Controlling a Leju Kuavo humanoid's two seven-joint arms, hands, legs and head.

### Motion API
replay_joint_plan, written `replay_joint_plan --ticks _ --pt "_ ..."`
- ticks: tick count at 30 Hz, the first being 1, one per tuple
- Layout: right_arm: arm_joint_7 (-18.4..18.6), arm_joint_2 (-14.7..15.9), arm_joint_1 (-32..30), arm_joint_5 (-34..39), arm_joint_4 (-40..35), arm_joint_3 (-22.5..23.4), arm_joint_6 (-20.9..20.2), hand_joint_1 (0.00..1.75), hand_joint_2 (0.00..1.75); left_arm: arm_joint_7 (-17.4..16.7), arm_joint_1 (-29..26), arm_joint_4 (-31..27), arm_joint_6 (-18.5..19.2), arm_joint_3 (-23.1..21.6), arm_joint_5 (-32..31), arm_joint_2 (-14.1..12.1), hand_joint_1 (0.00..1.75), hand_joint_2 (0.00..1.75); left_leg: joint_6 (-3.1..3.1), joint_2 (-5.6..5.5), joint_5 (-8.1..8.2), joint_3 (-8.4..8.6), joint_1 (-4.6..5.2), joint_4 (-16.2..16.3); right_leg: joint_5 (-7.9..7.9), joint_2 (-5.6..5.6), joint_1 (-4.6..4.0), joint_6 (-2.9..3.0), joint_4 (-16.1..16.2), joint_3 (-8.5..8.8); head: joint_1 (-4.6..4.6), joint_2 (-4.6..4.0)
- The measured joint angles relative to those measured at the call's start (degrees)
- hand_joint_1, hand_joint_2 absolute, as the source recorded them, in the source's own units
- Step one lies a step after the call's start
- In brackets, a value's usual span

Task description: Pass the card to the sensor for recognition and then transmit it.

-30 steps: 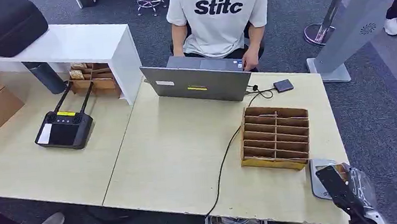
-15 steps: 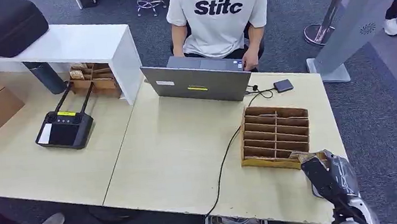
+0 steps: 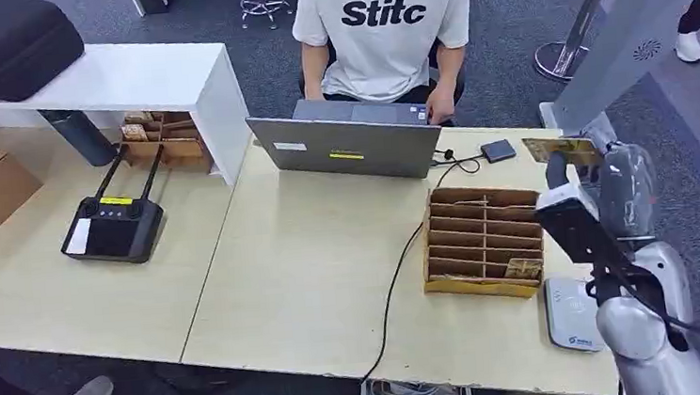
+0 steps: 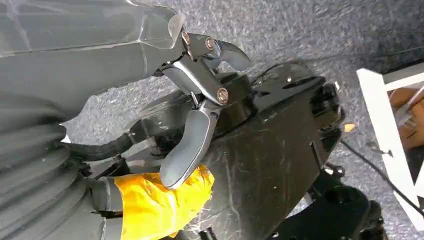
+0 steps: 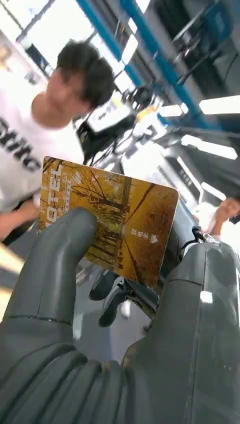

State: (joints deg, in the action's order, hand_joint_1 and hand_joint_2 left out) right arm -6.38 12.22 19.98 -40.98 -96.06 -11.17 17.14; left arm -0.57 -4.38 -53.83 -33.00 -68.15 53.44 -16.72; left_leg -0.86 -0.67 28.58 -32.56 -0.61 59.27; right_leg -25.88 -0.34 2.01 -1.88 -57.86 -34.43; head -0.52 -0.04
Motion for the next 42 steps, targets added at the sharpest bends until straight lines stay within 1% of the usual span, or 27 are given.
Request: replay_joint_plan --ticks 2,6,9,13,15,16,17,18,19,20,21,22,23,25,29,31,33,35,36,39,42 --pt "0.24 0.15 2.79 -0.02 0.00 -1.20 0.02 1.75 1.75 0.00 -0.29 0.00 0.04 0.26 0.33 0.00 0.00 1.75 -0.01 -0.04 -0.01 0.02 -0.01 0.00 0.00 0.02 -0.01 0.00 0.00 0.02 0.00 0.00" --pt "0.63 0.55 4.57 0.00 0.07 -2.58 0.37 1.75 1.75 -0.02 -0.49 0.00 0.09 0.35 0.50 0.04 0.00 1.75 -0.01 -0.09 -0.01 -0.05 -0.02 0.00 0.00 0.09 -0.02 0.00 -0.01 0.02 0.00 0.00" --pt "0.83 0.70 6.97 -0.15 0.54 -3.82 0.33 1.75 1.75 -0.66 -0.49 0.00 1.07 0.35 1.07 0.04 0.00 1.75 -0.01 -0.06 0.00 -0.14 -0.01 -0.01 0.00 0.03 0.00 0.00 -0.03 -0.02 0.00 0.00" --pt "1.68 0.68 15.29 -0.24 3.48 -5.79 -0.35 1.75 1.75 -1.03 -0.24 0.18 3.13 0.33 2.67 0.00 0.00 1.75 -0.02 -0.04 -0.03 -0.11 0.00 0.00 0.06 0.04 0.00 0.04 -0.03 -0.09 0.00 0.00" --pt "2.65 0.35 19.59 0.02 5.56 -7.04 -1.66 1.75 1.75 -1.31 -0.19 0.35 3.76 0.13 3.73 -0.02 0.00 1.75 -0.03 -0.06 -0.06 -0.14 -0.01 0.00 0.07 0.07 0.00 0.05 -0.05 -0.08 0.00 0.00" --pt "3.39 0.20 21.44 0.04 6.60 -7.74 -2.32 1.75 1.75 -1.73 -0.22 0.33 3.28 0.09 4.33 -0.22 0.00 1.75 -0.06 -0.06 -0.09 -0.14 -0.01 0.00 0.08 0.07 0.00 0.07 -0.08 -0.08 0.00 0.00" --pt "4.15 0.11 23.16 0.07 7.50 -8.35 -2.91 1.75 1.75 -2.30 -0.47 -0.11 1.74 -0.07 4.92 -1.01 0.00 1.75 -0.06 -0.05 -0.09 -0.13 -0.03 0.00 0.09 0.06 -0.01 0.08 -0.09 -0.08 -0.02 0.00" --pt "4.96 0.11 24.97 0.07 8.46 -8.92 -3.61 1.75 1.75 -3.44 -1.63 -2.94 -1.04 -0.30 4.73 -2.59 0.00 1.75 -0.07 -0.04 -0.08 -0.15 -0.09 0.00 0.08 0.04 -0.07 0.09 -0.13 -0.08 0.02 0.00" --pt "5.77 0.11 26.92 0.00 9.82 -9.49 -4.73 1.75 1.75 -5.54 -3.58 -6.58 -3.97 -0.15 3.38 -4.99 0.00 1.75 -0.08 0.01 -0.07 -0.13 -0.15 0.00 0.09 -0.04 -0.14 0.12 -0.12 -0.11 0.09 0.00" --pt "6.34 0.11 28.90 -0.13 11.55 -9.92 -6.17 1.75 1.75 -7.99 -6.26 -11.58 -5.58 0.48 0.62 -8.05 0.00 1.75 -0.12 0.05 -0.05 -0.11 -0.18 0.00 0.09 -0.11 -0.17 0.13 -0.11 -0.15 0.02 0.00" --pt "6.97 0.11 30.82 -0.52 13.47 -10.42 -7.82 1.75 1.75 -10.59 -8.85 -16.15 -6.60 1.76 -2.44 -10.48 0.00 1.75 -0.11 0.09 -0.05 -0.12 -0.15 0.00 0.09 -0.18 -0.15 0.13 -0.11 -0.18 0.00 0.00" --pt "7.41 0.09 32.84 -0.92 15.09 -10.93 -8.97 1.75 1.75 -12.43 -10.98 -18.66 -6.80 2.74 -4.16 -11.79 0.00 1.75 -0.11 0.08 -0.05 -0.13 -0.13 0.00 0.08 -0.16 -0.14 0.14 -0.11 -0.24 -0.04 0.00" --pt "7.89 -0.02 34.76 -1.58 17.95 -11.82 -10.30 1.75 1.75 -14.85 -12.67 -21.74 -7.02 4.14 -6.21 -13.93 0.00 1.75 -0.11 -0.01 -0.06 -0.17 -0.12 -0.01 0.06 -0.06 -0.14 0.15 -0.10 -0.24 -0.02 0.00" --pt "8.61 -0.67 37.61 -2.34 22.15 -12.94 -11.24 1.75 1.75 -16.54 -14.55 -26.33 -7.02 5.87 -8.00 -15.65 0.00 1.75 -0.14 -0.14 -0.09 -0.21 -0.13 -0.02 0.05 0.12 -0.14 0.16 -0.11 -0.22 0.00 0.00" --pt "9.11 -2.16 40.90 -3.23 28.51 -15.05 -11.36 1.75 1.75 -17.94 -16.39 -31.56 -7.04 7.56 -8.92 -17.00 0.00 1.75 -0.19 -0.11 -0.12 -0.21 -0.16 -0.02 0.08 0.10 -0.15 0.18 -0.11 -0.18 0.00 0.00" --pt "9.57 -2.73 42.26 -3.61 31.50 -16.02 -11.67 1.75 1.75 -19.43 -18.28 -33.62 -7.13 9.42 -10.39 -17.33 0.00 1.75 -0.19 -0.14 -0.13 -0.21 -0.16 -0.02 0.08 0.13 -0.16 0.18 -0.11 -0.16 0.04 0.00" --pt "9.79 -3.61 43.29 -3.67 34.82 -16.92 -11.58 1.75 1.75 -22.17 -21.61 -36.24 -7.13 12.66 -14.02 -17.35 0.00 1.75 -0.20 -0.07 -0.13 -0.18 -0.16 -0.02 0.11 0.07 -0.16 0.21 -0.11 -0.17 0.00 0.00" --pt "9.79 -4.44 43.52 -3.76 37.40 -17.37 -11.39 1.75 1.75 -24.79 -24.97 -38.89 -7.13 16.82 -18.00 -16.78 0.00 1.75 -0.19 -0.10 -0.13 -0.18 -0.15 -0.02 0.10 0.08 -0.15 0.21 -0.09 -0.17 0.00 0.00" --pt "9.79 -4.66 43.57 -3.87 38.41 -17.70 -11.32 1.75 1.75 -25.42 -26.33 -40.00 -7.13 18.72 -19.44 -16.39 0.00 1.75 -0.19 -0.14 -0.13 -0.19 -0.14 -0.01 0.10 0.12 -0.15 0.21 -0.08 -0.17 0.00 0.00" --pt "9.99 -5.49 43.57 -3.91 40.90 -18.47 -11.43 1.75 1.75 -25.83 -30.47 -43.44 -7.13 24.38 -21.25 -15.17 0.00 1.75 -0.20 -0.13 -0.12 -0.21 -0.15 -0.02 0.10 0.11 -0.16 0.21 -0.08 -0.18 0.02 0.00" --pt "9.99 -6.10 43.57 -3.82 42.95 -19.04 -11.41 1.75 1.75 -25.83 -34.92 -47.96 -7.13 30.24 -21.42 -14.84 0.00 1.75 -0.20 -0.12 -0.12 -0.21 -0.15 -0.02 0.10 0.10 -0.16 0.21 -0.08 -0.21 0.00 0.00"
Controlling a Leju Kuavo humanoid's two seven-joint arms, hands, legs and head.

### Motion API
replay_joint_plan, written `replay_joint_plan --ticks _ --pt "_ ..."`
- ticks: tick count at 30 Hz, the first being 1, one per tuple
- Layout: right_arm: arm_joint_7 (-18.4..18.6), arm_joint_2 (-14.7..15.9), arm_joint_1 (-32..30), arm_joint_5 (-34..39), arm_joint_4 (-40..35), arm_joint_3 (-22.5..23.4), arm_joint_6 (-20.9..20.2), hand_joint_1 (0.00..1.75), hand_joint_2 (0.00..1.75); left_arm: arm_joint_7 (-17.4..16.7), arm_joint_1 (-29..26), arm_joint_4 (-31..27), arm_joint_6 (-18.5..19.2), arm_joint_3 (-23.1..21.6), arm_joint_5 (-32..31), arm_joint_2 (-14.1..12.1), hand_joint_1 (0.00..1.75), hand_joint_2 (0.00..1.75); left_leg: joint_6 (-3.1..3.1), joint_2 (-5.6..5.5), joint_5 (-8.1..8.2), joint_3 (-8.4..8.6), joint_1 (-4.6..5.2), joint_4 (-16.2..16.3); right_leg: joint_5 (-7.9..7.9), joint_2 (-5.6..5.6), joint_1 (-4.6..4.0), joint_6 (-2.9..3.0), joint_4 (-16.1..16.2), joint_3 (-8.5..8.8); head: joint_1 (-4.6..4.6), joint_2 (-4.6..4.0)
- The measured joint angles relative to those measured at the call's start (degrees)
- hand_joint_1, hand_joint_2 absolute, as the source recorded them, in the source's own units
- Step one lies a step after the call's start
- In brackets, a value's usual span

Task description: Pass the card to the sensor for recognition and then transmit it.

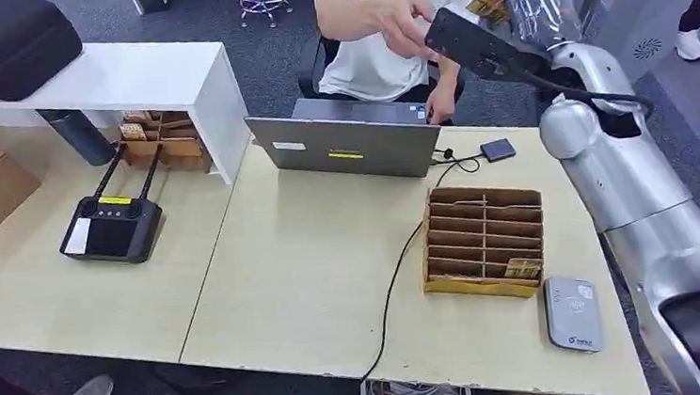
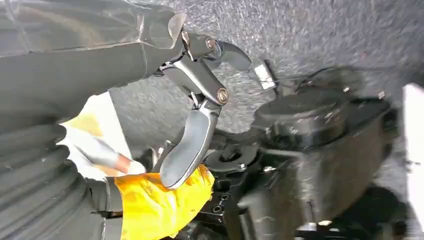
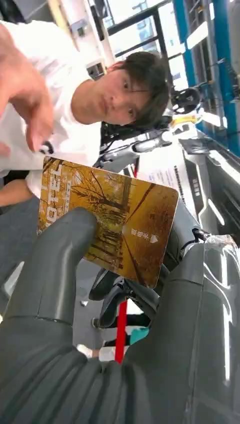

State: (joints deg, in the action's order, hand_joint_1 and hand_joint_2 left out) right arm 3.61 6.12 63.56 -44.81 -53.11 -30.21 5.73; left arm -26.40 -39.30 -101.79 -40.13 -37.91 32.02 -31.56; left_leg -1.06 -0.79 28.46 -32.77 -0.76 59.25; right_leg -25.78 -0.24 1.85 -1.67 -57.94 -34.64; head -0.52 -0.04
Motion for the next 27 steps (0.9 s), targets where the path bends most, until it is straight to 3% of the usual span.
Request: replay_joint_plan --ticks 5,18,19,21,22,23,24,27 --pt "-0.09 -1.20 -0.04 0.11 2.64 -0.85 -0.04 1.75 1.75 0.31 -2.26 -3.19 0.00 4.63 0.09 1.18 0.00 1.75 0.00 -0.02 -0.01 0.00 0.00 -0.01 0.00 0.04 0.00 0.01 -0.01 0.00 0.00 0.00" --pt "-0.13 -3.26 -0.06 0.59 5.22 -2.58 -0.37 1.75 1.75 6.23 -0.66 -0.28 2.80 9.39 6.10 4.37 0.00 1.75 -0.04 -0.04 -0.03 -0.01 0.00 0.00 0.01 0.04 0.00 0.02 -0.01 0.00 0.00 0.00" --pt "-0.22 -3.32 -0.07 0.74 5.26 -2.71 -0.31 1.54 1.75 6.77 -0.22 0.48 3.38 9.43 6.38 4.54 0.00 1.75 -0.04 -0.04 -0.03 -0.01 0.00 0.00 0.01 0.04 0.00 0.02 -0.01 0.01 0.00 0.00" --pt "-0.24 -3.34 -0.07 0.94 5.29 -2.91 -0.22 1.50 1.75 8.09 0.93 2.37 4.79 9.46 6.76 4.85 0.00 1.75 -0.04 -0.05 -0.03 -0.01 0.00 0.00 0.01 0.05 0.00 0.02 0.00 0.01 0.00 0.00" --pt "-0.26 -3.37 -0.06 0.96 5.29 -3.02 -0.20 1.33 1.75 8.66 1.54 3.38 5.38 9.46 6.91 4.98 0.00 1.75 -0.04 -0.05 -0.03 -0.01 0.00 0.00 0.01 0.05 0.00 0.02 -0.01 0.01 0.00 0.00" --pt "-0.28 -3.37 -0.06 1.07 5.29 -3.12 -0.13 0.30 1.75 9.37 2.19 4.52 6.07 9.45 7.10 5.14 0.00 1.75 -0.04 -0.05 -0.03 -0.01 0.00 0.00 0.01 0.05 0.00 0.01 0.00 0.01 0.02 0.00" --pt "-0.28 -3.37 -0.06 1.11 5.29 -3.15 -0.09 0.00 1.75 9.81 2.75 5.46 6.58 9.45 7.19 5.24 0.00 1.75 -0.04 -0.05 -0.03 -0.01 0.01 0.00 0.01 0.05 0.01 0.01 -0.01 0.01 0.00 0.00" --pt "-0.44 -3.37 -0.06 1.59 5.29 -3.19 0.17 0.00 1.75 11.14 4.27 8.33 7.95 9.46 7.28 5.62 0.00 1.75 -0.04 -0.02 -0.03 0.01 0.01 0.00 0.02 0.02 0.01 0.02 0.00 0.01 0.02 0.00"
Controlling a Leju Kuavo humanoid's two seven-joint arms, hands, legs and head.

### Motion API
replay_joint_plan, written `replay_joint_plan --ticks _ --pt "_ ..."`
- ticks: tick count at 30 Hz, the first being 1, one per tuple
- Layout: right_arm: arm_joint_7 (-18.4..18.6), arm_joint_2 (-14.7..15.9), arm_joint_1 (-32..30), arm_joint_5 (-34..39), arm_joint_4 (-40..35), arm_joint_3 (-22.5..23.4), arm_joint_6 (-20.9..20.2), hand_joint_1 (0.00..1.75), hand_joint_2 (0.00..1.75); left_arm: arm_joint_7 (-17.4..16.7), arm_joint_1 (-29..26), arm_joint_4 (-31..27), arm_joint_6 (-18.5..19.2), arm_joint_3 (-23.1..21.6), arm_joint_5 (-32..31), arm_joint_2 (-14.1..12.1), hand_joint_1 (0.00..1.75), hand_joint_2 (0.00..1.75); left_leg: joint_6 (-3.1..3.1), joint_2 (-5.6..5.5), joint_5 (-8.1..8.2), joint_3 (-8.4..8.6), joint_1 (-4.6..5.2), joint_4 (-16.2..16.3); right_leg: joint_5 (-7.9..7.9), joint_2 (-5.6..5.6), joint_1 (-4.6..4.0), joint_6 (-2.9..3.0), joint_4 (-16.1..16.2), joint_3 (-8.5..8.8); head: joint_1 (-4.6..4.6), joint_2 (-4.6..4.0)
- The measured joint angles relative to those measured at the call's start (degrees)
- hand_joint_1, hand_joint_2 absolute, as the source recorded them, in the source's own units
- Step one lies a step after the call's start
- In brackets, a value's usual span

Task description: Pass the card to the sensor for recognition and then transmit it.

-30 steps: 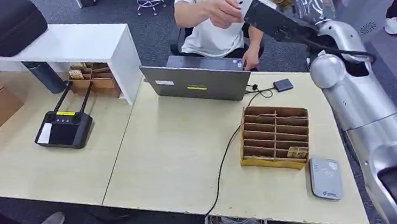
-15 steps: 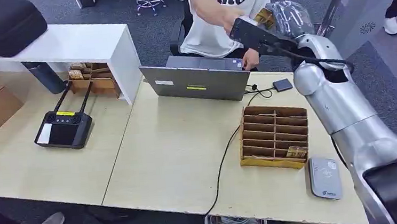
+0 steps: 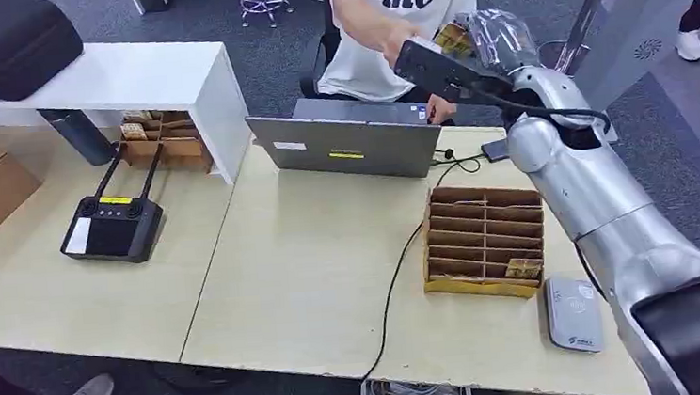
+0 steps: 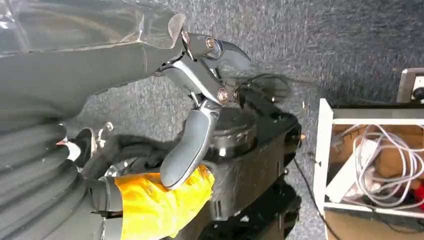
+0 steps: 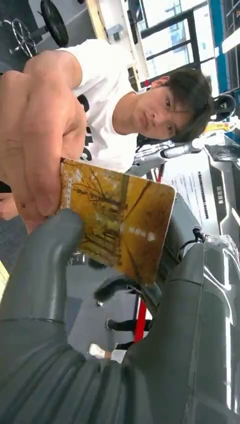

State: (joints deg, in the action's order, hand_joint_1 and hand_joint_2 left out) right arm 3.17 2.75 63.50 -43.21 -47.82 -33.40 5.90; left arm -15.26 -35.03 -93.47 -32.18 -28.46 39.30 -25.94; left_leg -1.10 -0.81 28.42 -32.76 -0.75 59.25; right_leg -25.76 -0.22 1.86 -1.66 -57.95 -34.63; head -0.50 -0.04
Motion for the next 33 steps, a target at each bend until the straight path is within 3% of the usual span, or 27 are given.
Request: replay_joint_plan --ticks 21,26,33 --pt "-2.14 0.26 -2.44 4.33 -6.09 1.88 3.08 0.00 1.75 2.69 4.98 10.23 4.18 0.06 -2.41 1.68 0.00 1.75 0.00 0.03 0.00 0.04 0.01 0.01 0.00 -0.03 0.00 0.00 0.00 -0.02 -0.02 0.00" --pt "-3.87 2.09 -7.83 8.95 -15.06 5.00 6.69 0.00 1.75 3.78 5.35 12.07 6.51 1.29 -5.52 3.28 0.00 1.75 0.00 0.00 0.01 0.04 0.01 0.01 0.00 0.00 -0.01 0.00 0.05 0.00 0.00 0.00" --pt "-8.68 5.79 -22.76 12.02 -33.19 12.38 13.38 0.00 1.75 5.84 7.26 16.62 10.67 2.45 -14.87 6.36 0.00 1.75 0.06 -0.04 0.08 0.01 0.02 0.01 -0.04 0.04 0.00 -0.05 0.14 0.01 0.00 0.00"
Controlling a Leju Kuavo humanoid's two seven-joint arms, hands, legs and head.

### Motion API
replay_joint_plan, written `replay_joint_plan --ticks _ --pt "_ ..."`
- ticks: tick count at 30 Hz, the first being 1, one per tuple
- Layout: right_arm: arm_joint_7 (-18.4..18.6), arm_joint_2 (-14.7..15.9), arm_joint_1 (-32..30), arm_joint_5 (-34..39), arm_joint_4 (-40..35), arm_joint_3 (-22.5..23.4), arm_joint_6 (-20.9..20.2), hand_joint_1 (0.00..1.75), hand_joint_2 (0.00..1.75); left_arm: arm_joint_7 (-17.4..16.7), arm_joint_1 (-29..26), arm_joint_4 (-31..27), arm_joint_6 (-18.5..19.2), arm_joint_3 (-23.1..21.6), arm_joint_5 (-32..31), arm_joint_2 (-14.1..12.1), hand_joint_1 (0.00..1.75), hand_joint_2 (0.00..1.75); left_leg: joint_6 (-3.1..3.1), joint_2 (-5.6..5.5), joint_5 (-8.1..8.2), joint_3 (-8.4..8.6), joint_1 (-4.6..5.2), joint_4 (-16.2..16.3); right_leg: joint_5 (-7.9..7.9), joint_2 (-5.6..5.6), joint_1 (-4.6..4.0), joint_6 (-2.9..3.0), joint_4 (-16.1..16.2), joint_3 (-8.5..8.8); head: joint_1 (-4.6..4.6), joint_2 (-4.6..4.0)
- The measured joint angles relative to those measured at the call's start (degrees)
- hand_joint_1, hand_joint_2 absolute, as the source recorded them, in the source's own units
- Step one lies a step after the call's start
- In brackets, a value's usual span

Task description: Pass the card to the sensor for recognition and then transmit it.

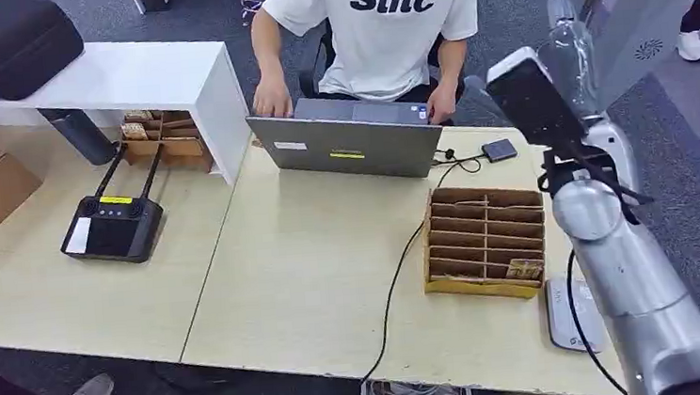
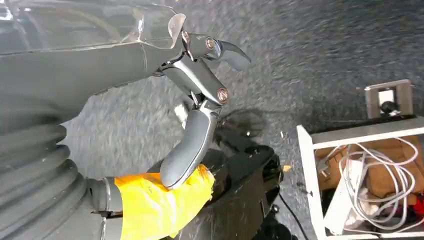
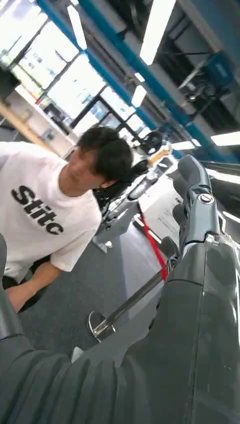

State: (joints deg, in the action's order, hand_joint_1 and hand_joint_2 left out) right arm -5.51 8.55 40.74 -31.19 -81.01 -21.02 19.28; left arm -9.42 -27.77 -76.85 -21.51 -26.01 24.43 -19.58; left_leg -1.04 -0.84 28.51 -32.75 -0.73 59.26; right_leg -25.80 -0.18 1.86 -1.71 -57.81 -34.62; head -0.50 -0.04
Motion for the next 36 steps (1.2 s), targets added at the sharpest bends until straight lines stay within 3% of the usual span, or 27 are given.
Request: replay_joint_plan --ticks 8,14,18,26,31,36 --pt "-5.27 1.05 -20.01 0.55 -17.15 8.11 3.65 0.00 1.75 0.15 1.58 1.92 1.66 0.42 -9.90 3.23 0.00 1.75 0.03 0.01 0.12 -0.01 0.00 -0.01 -0.06 -0.01 -0.01 0.01 0.00 0.01 0.00 0.00" --pt "-6.23 1.11 -28.23 1.49 -22.94 10.88 4.39 0.00 1.75 0.00 1.63 2.80 2.36 0.61 -10.77 4.72 0.00 1.75 0.00 0.07 0.16 0.05 0.00 -0.01 -0.16 -0.03 -0.01 0.00 0.01 0.04 -0.02 0.00" --pt "-9.16 1.11 -35.30 4.09 -26.05 12.67 5.37 0.00 1.75 0.83 1.35 4.79 3.12 2.21 -9.37 6.60 0.00 1.75 0.01 0.02 0.19 0.01 0.00 -0.01 -0.18 0.01 0.00 -0.03 0.01 0.05 0.00 0.00" --pt "-13.81 0.52 -45.02 19.65 -30.64 17.31 -0.11 0.00 1.75 1.09 0.76 9.22 6.18 11.35 -9.98 12.70 0.00 1.75 0.08 0.04 0.29 0.00 0.02 -0.01 -0.24 -0.01 0.02 -0.07 0.01 0.05 -0.02 0.00" --pt "-14.69 -0.20 -47.93 21.51 -31.97 19.45 -1.99 0.00 1.75 -0.51 0.58 11.69 9.53 18.30 -14.34 17.31 0.00 1.75 0.08 0.06 0.29 0.01 0.02 -0.01 -0.24 -0.03 0.02 -0.07 0.01 0.05 0.00 0.00" --pt "-14.75 -0.92 -49.09 21.59 -32.54 20.50 -2.14 0.00 1.75 -0.61 0.61 13.40 10.58 22.62 -15.58 19.97 0.00 1.75 0.08 0.09 0.29 0.02 0.02 -0.01 -0.24 -0.03 0.01 -0.07 0.01 0.06 0.00 0.00"
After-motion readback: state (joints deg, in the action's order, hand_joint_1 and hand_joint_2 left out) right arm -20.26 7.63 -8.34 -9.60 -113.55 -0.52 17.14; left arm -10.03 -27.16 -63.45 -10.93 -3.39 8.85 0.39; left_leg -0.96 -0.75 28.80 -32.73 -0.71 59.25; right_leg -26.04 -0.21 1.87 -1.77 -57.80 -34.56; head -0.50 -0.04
